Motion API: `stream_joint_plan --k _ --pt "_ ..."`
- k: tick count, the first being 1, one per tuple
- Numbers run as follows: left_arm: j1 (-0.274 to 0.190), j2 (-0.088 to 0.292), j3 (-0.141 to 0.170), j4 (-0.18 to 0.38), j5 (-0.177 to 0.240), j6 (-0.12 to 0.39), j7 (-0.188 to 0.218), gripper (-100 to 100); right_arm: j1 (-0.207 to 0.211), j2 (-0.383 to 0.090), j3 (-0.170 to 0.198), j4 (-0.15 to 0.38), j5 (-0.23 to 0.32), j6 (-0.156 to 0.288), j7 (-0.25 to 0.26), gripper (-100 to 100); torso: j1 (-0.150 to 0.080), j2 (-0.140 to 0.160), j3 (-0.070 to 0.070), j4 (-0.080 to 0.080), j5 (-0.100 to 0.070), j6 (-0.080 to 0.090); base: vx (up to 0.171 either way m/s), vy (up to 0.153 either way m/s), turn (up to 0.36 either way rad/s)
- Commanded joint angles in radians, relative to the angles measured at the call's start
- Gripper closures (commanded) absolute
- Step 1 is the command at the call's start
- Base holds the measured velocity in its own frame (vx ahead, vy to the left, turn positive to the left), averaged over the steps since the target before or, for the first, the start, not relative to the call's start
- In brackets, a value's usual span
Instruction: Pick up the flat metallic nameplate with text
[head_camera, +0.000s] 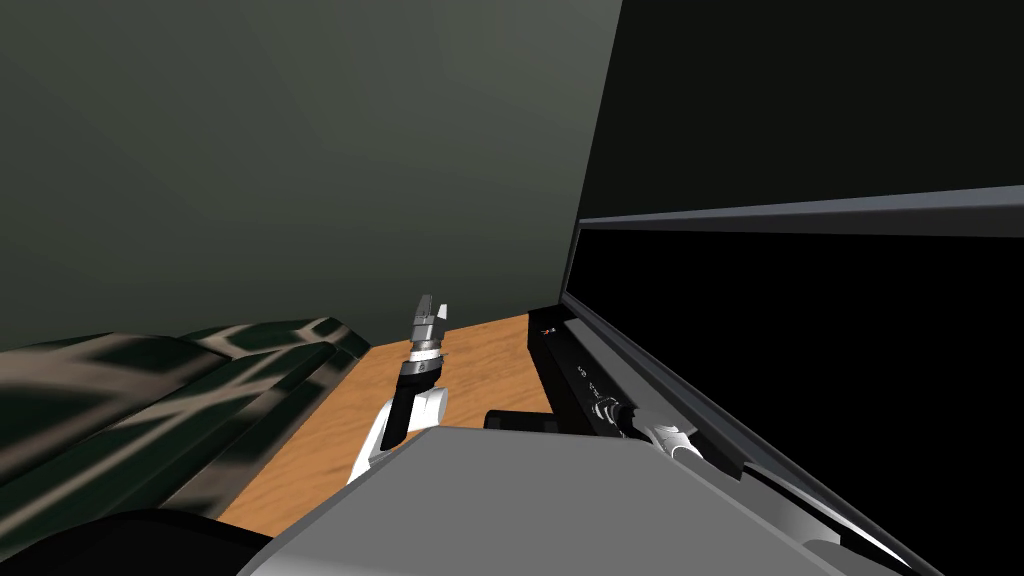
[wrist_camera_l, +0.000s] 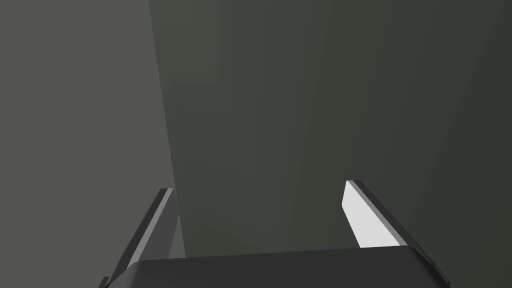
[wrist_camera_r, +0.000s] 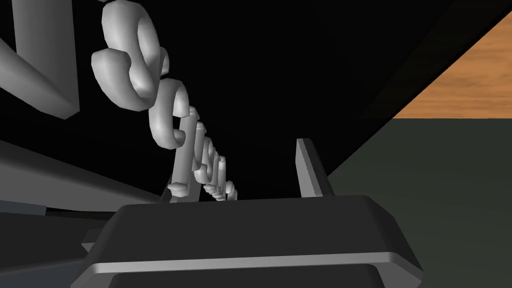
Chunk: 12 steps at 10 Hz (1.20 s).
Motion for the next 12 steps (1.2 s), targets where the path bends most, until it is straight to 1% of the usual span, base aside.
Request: stream_joint_plan --k 1,4,5,6,7,8,9,10,11,12 --pt "0.000 0.000 0.000 0.000 0.000 0.000 0.000 0 0.000 0.000 0.000 0.000 0.000 0.000 0.000 100 0.000 0.000 0.000 0.000 0.000 0.000 0.000 0.000 0.000" --pt "0.000 0.000 0.000 0.000 0.000 0.000 0.000 0 0.001 -0.002 0.000 0.000 -0.001 -0.003 -0.003 100 -0.001 -0.001 -0.001 0.000 -0.004 -0.001 0.000 0.000 0.000" --pt "0.000 0.000 0.000 0.000 0.000 0.000 0.000 0 0.001 -0.002 0.000 0.000 -0.001 -0.003 -0.002 0 -0.002 -0.002 -0.001 0.000 -0.004 -0.001 0.000 0.000 0.000" --pt "0.000 0.000 0.000 0.000 0.000 0.000 0.000 0 -0.006 0.010 -0.050 0.016 0.049 -0.032 -0.009 100 -0.002 -0.002 -0.001 0.000 -0.005 -0.001 0.010 -0.009 -0.016" --pt "0.000 0.000 0.000 0.000 0.000 0.000 0.000 0 -0.006 0.010 -0.072 0.016 0.073 -0.032 -0.009 100 -0.003 -0.003 -0.001 0.000 -0.005 -0.002 0.007 0.010 -0.025" --pt "0.000 0.000 0.000 0.000 0.000 0.000 0.000 0 -0.013 0.022 -0.105 0.033 0.105 -0.062 -0.018 100 -0.002 -0.003 -0.002 0.000 -0.005 -0.001 0.013 0.014 -0.044" --pt "0.000 0.000 0.000 0.000 0.000 0.000 0.000 0 -0.013 0.022 -0.134 0.033 0.136 -0.062 -0.018 100 -0.002 -0.003 -0.002 0.000 -0.005 -0.001 0.012 0.013 -0.041" --pt "0.000 0.000 0.000 0.000 0.000 0.000 0.000 0 -0.013 0.022 -0.154 0.033 0.164 -0.062 -0.018 100 -0.002 -0.003 -0.002 0.000 -0.005 -0.001 0.000 0.000 0.000" --pt "0.000 0.000 0.000 0.000 0.000 0.000 0.000 0 -0.019 0.033 -0.181 0.050 0.198 -0.093 -0.026 100 -0.003 -0.002 -0.001 0.000 -0.005 -0.001 0.007 0.008 -0.024" --pt "0.000 0.000 0.000 0.000 0.000 0.000 0.000 0 -0.019 0.033 -0.212 0.050 0.228 -0.093 -0.026 100 -0.003 -0.003 -0.002 -0.001 -0.006 -0.001 0.013 0.013 -0.043"
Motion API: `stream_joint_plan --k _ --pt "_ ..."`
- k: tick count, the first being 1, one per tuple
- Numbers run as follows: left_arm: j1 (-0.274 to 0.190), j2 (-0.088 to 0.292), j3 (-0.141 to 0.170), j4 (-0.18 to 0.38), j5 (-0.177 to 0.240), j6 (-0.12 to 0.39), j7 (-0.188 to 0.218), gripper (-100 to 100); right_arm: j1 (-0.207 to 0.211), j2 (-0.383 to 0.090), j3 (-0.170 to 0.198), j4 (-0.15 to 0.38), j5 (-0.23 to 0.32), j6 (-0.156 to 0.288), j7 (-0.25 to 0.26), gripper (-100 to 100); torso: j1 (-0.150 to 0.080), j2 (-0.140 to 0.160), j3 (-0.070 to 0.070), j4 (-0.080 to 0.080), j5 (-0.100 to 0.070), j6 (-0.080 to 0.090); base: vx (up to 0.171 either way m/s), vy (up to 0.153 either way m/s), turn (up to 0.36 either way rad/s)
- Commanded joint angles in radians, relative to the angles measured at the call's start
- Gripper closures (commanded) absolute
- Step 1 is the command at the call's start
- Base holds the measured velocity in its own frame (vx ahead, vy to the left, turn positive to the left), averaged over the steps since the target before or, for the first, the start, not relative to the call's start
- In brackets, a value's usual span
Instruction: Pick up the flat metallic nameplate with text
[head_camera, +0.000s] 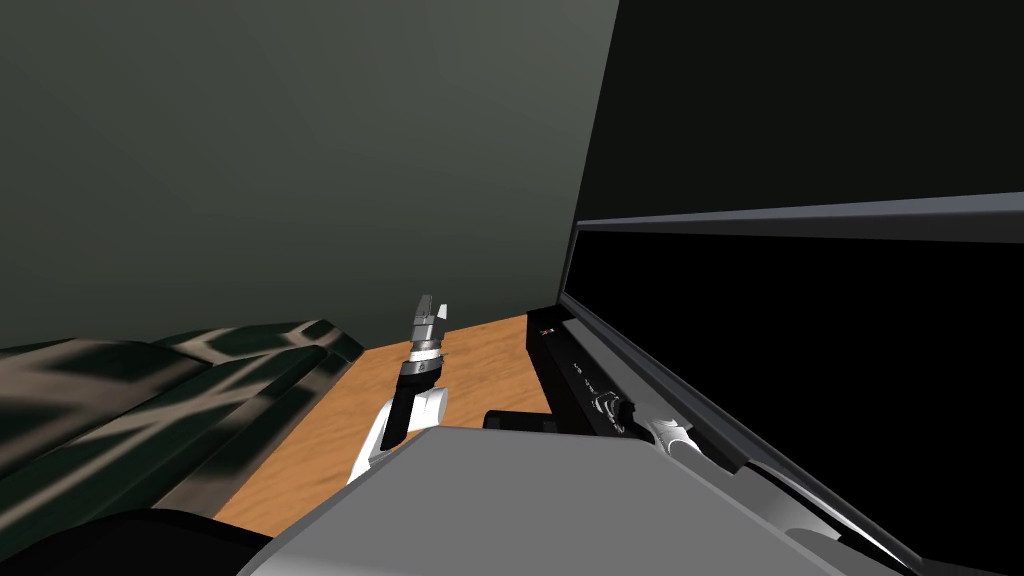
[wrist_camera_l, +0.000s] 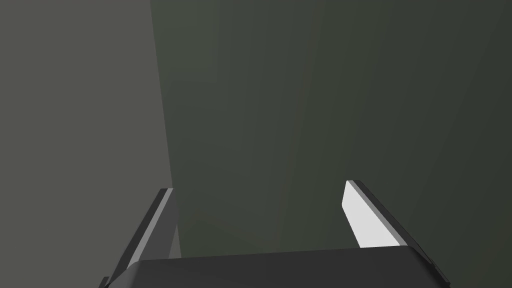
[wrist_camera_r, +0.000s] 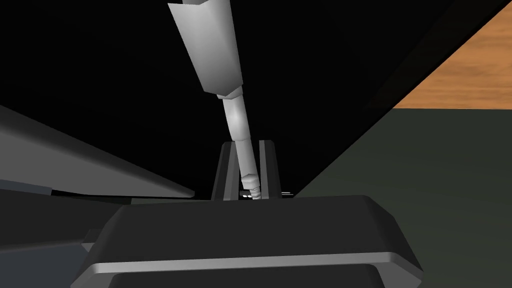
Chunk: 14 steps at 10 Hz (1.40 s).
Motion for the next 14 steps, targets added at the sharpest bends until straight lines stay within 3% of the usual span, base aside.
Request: stream_joint_plan --k 1,2,4,5,6,7,8,10,11,13,14 --pt "0.000 0.000 0.000 0.000 0.000 0.000 0.000 0 0.002 -0.002 -0.037 -0.005 0.049 -0.004 -0.008 100 0.000 0.000 0.000 0.000 0.000 0.000 0.008 0.008 -0.026" --pt "0.000 0.000 0.000 0.000 0.000 0.000 0.000 0 -0.005 0.010 -0.078 0.012 0.078 -0.034 -0.017 100 -0.001 0.000 0.000 0.000 0.000 0.000 0.005 0.005 -0.017" --pt "0.000 0.000 0.000 0.000 0.000 0.000 0.000 0 -0.005 0.010 -0.119 0.012 0.137 -0.034 -0.017 100 -0.001 0.000 0.000 0.000 -0.001 0.000 0.000 0.000 0.000" --pt "0.000 0.000 0.000 0.000 0.000 0.000 0.000 0 -0.012 0.021 -0.164 0.029 0.166 -0.065 -0.026 100 -0.002 0.000 0.000 0.000 -0.001 0.000 0.012 0.012 -0.039" --pt "0.000 0.000 0.000 0.000 0.000 0.000 0.000 0 -0.012 0.021 -0.189 0.029 0.198 -0.065 -0.026 100 -0.001 0.000 0.000 -0.001 -0.001 0.000 0.003 0.003 -0.010" --pt "0.000 0.000 0.000 0.000 0.000 0.000 0.000 0 -0.012 0.021 -0.200 0.029 0.228 -0.065 -0.026 100 -0.002 0.000 0.000 -0.001 -0.001 0.000 0.000 0.000 0.000" --pt "0.000 0.000 0.000 0.000 0.000 0.000 0.000 0 -0.018 0.033 -0.237 0.045 0.260 -0.095 -0.035 100 -0.002 0.000 0.000 -0.001 -0.002 0.000 0.011 0.012 -0.037" --pt "0.000 0.000 0.000 0.000 0.000 0.000 0.000 0 -0.018 0.033 -0.282 0.045 0.322 -0.095 -0.035 100 -0.002 0.000 -0.001 -0.001 -0.002 0.000 0.006 0.006 -0.019" --pt "0.000 0.000 0.000 0.000 0.000 0.000 0.000 0 -0.025 0.044 -0.314 0.062 0.355 -0.126 -0.043 100 -0.003 0.000 -0.001 -0.001 -0.002 0.001 0.011 0.012 -0.038" --pt "0.000 0.000 0.000 0.000 0.000 0.000 0.000 0 -0.025 0.044 -0.363 0.062 0.415 -0.126 -0.043 100 -0.002 -0.001 -0.001 -0.001 -0.002 0.000 0.005 0.005 -0.015" --pt "0.000 0.000 0.000 0.000 0.000 0.000 0.000 0 -0.032 0.056 -0.405 0.079 0.440 -0.157 -0.052 100 -0.003 -0.001 -0.001 -0.001 -0.002 0.000 0.005 0.006 -0.018"
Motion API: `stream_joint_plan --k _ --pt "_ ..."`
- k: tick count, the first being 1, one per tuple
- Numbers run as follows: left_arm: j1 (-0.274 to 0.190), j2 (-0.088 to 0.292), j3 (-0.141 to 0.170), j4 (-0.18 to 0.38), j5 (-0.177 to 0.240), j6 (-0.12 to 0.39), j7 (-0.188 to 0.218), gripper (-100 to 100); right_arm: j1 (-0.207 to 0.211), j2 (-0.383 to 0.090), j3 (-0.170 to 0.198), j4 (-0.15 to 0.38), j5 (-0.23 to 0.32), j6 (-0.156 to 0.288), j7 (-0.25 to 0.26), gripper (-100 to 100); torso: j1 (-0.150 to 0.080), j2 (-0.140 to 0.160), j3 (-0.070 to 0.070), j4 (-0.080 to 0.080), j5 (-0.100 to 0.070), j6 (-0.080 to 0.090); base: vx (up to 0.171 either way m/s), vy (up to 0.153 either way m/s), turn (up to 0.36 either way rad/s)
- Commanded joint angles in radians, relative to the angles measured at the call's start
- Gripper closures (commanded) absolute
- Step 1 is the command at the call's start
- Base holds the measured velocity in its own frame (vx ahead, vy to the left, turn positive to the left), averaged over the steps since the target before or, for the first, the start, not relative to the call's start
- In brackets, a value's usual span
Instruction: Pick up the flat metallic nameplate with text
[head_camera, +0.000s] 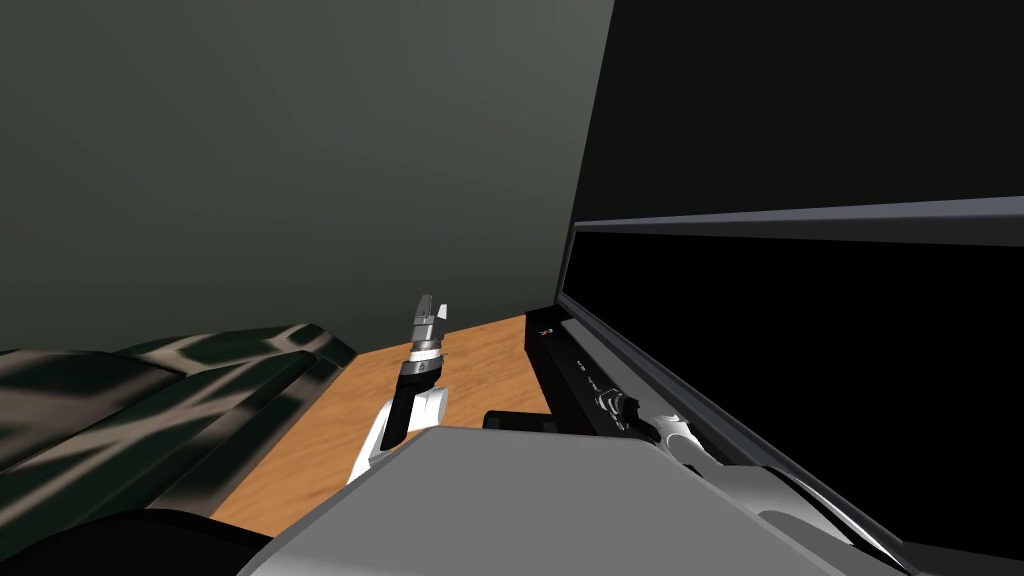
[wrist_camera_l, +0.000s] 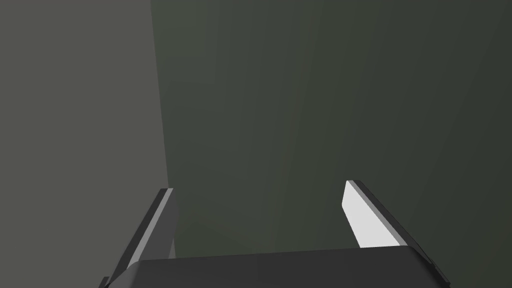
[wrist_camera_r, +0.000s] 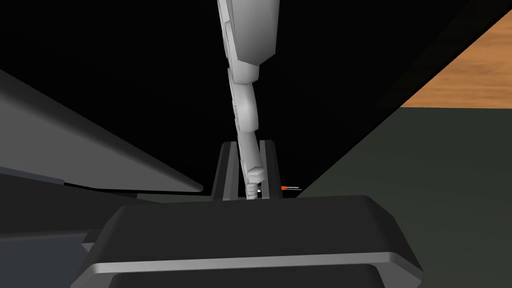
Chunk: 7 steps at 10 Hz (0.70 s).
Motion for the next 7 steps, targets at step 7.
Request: stream_joint_plan --k 7 --pt "0.000 0.000 0.000 0.000 0.000 0.000 0.000 0 -0.007 0.026 -0.182 0.021 0.211 -0.074 -0.043 100 -0.001 0.000 0.000 0.000 -0.001 0.000 0.003 0.005 -0.017"
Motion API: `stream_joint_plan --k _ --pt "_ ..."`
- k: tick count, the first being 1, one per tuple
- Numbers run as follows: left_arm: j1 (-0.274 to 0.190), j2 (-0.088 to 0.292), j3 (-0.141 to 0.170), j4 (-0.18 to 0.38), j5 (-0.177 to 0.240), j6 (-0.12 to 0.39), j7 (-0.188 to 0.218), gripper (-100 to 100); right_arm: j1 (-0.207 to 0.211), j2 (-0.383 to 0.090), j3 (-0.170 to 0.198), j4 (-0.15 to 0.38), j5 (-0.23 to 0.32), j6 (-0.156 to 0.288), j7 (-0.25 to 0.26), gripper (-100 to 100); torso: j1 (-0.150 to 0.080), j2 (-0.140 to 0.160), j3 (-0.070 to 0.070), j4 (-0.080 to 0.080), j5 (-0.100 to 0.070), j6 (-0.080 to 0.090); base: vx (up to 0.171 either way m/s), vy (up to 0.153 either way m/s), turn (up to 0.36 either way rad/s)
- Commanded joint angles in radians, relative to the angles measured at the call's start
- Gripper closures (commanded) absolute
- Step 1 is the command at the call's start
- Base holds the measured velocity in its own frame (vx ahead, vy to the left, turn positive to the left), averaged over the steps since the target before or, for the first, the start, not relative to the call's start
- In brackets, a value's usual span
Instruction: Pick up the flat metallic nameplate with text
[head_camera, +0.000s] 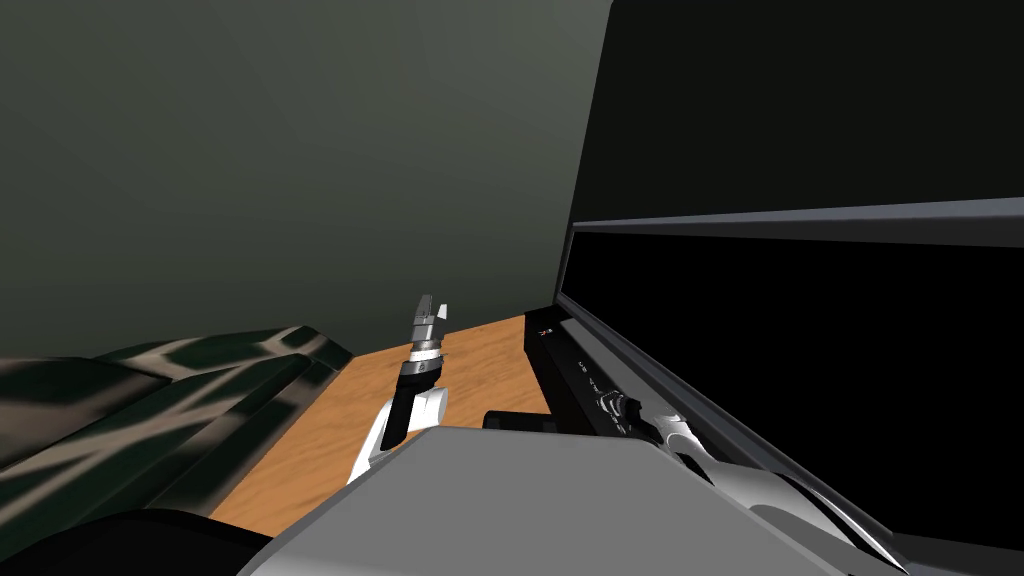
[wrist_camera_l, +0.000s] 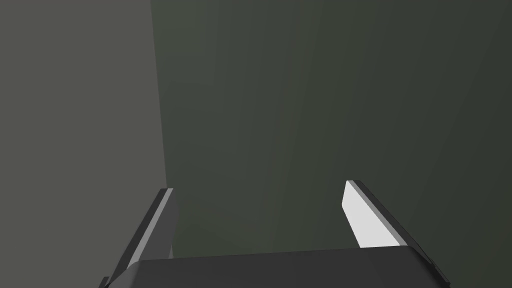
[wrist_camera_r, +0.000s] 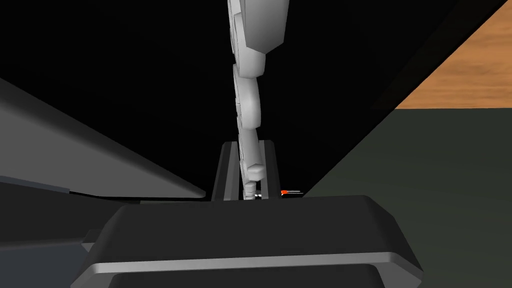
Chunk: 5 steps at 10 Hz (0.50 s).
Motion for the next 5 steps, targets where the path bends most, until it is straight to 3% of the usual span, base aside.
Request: stream_joint_plan --k 1,3,4,5 --pt "0.000 0.000 0.000 0.000 0.000 0.000 0.000 0 0.007 0.005 -0.049 -0.014 0.050 -0.015 -0.025 100 0.000 0.000 0.000 0.000 0.000 0.000 -0.003 0.015 -0.022" --pt "0.000 0.000 0.000 0.000 0.000 0.000 0.000 0 0.007 0.005 -0.049 -0.014 0.090 -0.015 -0.025 100 0.000 0.000 0.000 0.000 0.000 0.000 -0.001 0.005 0.001" --pt "0.000 0.000 0.000 0.000 0.000 0.000 0.000 0 0.001 0.005 -0.053 0.000 0.073 -0.016 -0.010 100 -0.001 0.000 0.000 0.000 0.000 0.000 0.000 0.000 0.000" --pt "0.000 0.000 0.000 0.000 0.000 0.000 0.000 0 0.002 0.005 -0.052 -0.001 0.076 -0.016 -0.013 0 -0.001 0.000 0.000 0.000 0.000 -0.001 0.000 0.000 0.000"
